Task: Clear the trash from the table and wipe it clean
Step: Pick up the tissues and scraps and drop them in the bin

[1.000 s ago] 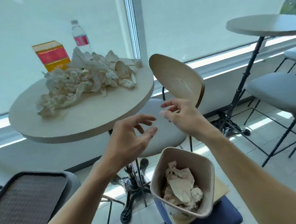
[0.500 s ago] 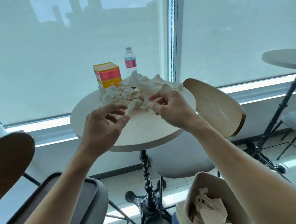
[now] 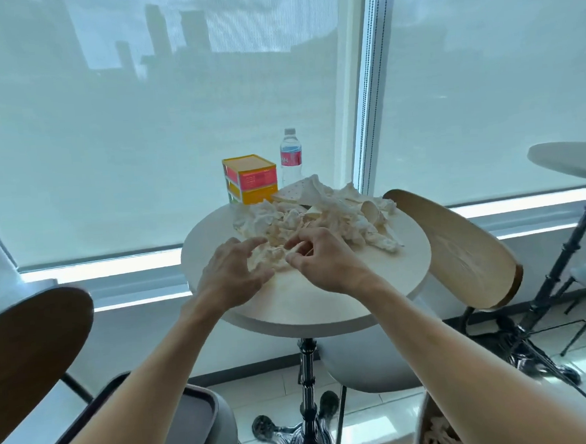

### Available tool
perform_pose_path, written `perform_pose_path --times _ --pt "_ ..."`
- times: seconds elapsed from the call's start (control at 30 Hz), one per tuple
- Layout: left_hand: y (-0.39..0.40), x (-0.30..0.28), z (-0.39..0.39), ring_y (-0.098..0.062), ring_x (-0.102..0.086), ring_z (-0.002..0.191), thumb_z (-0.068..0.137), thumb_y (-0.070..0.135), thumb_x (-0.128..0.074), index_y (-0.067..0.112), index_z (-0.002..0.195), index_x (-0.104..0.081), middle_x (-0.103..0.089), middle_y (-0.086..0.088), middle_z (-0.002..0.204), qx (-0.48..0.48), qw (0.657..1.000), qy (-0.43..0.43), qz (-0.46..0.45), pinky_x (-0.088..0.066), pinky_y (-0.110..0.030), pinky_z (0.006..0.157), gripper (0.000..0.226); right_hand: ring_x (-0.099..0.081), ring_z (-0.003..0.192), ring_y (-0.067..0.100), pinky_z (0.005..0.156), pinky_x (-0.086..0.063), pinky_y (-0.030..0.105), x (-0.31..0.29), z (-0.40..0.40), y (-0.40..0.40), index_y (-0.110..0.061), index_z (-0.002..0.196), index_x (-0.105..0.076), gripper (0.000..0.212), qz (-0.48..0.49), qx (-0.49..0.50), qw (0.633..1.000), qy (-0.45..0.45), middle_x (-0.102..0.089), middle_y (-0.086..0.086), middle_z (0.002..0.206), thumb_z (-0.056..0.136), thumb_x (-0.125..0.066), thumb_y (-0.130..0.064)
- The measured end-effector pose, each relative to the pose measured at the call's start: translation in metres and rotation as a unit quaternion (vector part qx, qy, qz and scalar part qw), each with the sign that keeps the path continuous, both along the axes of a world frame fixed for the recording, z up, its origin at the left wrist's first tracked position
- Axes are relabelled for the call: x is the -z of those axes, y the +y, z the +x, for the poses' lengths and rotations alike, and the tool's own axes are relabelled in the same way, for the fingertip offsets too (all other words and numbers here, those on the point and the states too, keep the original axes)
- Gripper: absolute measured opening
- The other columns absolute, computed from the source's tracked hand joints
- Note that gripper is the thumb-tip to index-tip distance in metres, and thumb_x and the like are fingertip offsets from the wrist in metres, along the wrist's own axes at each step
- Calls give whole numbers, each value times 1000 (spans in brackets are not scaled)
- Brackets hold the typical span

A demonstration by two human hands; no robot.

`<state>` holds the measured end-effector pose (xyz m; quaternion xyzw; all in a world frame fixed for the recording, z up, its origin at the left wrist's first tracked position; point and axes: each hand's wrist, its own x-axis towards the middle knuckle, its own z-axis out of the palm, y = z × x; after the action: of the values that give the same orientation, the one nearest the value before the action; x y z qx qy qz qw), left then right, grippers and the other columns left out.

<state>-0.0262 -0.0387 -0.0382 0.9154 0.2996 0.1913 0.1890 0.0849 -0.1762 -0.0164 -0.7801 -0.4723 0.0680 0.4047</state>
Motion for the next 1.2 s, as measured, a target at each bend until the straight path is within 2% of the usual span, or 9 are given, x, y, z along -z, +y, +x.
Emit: perform_pose_path --times 0.2,0.3,0.37,0.5,0.63,0.77,0.9,1.0,1.2 --pt "7 -7 10 -20 -67 98 89 18 -64 21 110 -74 -73 -3 107 29 998 -64 5 -54 -34 85 23 -62 77 12 82 -54 33 5 -3 8 -18 106 -68 15 -7 25 1000 15 -63 -4 77 92 -62 -21" --pt "13 -15 4 -1 -63 75 89 12 -68 12 101 -77 -75 -1 97 37 990 -136 -6 -44 -3 69 16 -60 78 11 81 -53 30 6 -2 9 -19 110 -67 18 -7 41 999 28 -61 -8 79 93 -61 -22" --pt "16 -26 -3 9 -57 69 87 13 -71 13 99 -78 -72 5 88 36 981 -186 -41 -42 2 64 14 -60 82 12 83 -52 28 7 -2 11 -19 118 -64 26 -12 44 999 29 -58 -9 82 92 -61 -21" --pt "20 -51 -18 -9 -70 75 85 13 -74 23 90 -77 -74 3 84 69 942 -280 -170 -58 -27 72 12 -58 94 14 82 -48 28 8 -8 19 -32 137 -48 55 -31 28 998 37 -55 -5 103 86 -69 -26" --pt "15 -73 -29 -5 -66 66 84 8 -73 24 85 -74 -72 -2 78 116 898 -349 -242 -52 -17 59 16 -57 92 15 72 -48 26 0 -19 31 -38 142 -40 73 -30 -25 994 101 -52 -2 107 80 -71 -16" --pt "21 -71 -33 -11 -64 68 85 10 -74 25 89 -74 -68 -4 77 111 897 -376 -205 -55 -24 65 15 -61 78 19 68 -53 29 -11 -28 36 -21 122 -57 45 21 -114 963 242 -65 8 93 85 -60 4" --pt "32 -53 -30 -16 -63 65 86 13 -71 29 88 -74 -67 6 71 67 916 -375 -127 -53 -26 65 16 -66 62 16 59 -56 24 -26 -32 35 -15 114 -61 27 118 -177 854 474 -70 8 84 92 -59 0" --pt "34 -42 -28 -16 -66 68 87 15 -70 28 86 -73 -69 9 71 36 918 -382 -106 -54 -24 70 13 -68 73 19 64 -58 26 -33 -33 39 -10 122 -59 35 120 -201 851 470 -70 10 92 88 -65 -2" --pt "33 -39 -27 -14 -73 77 89 19 -70 29 89 -75 -77 4 82 77 897 -385 -204 -58 -30 73 11 -71 68 17 62 -58 23 -41 -34 59 -3 90 -64 19 204 -93 863 453 -70 9 79 79 -70 11"
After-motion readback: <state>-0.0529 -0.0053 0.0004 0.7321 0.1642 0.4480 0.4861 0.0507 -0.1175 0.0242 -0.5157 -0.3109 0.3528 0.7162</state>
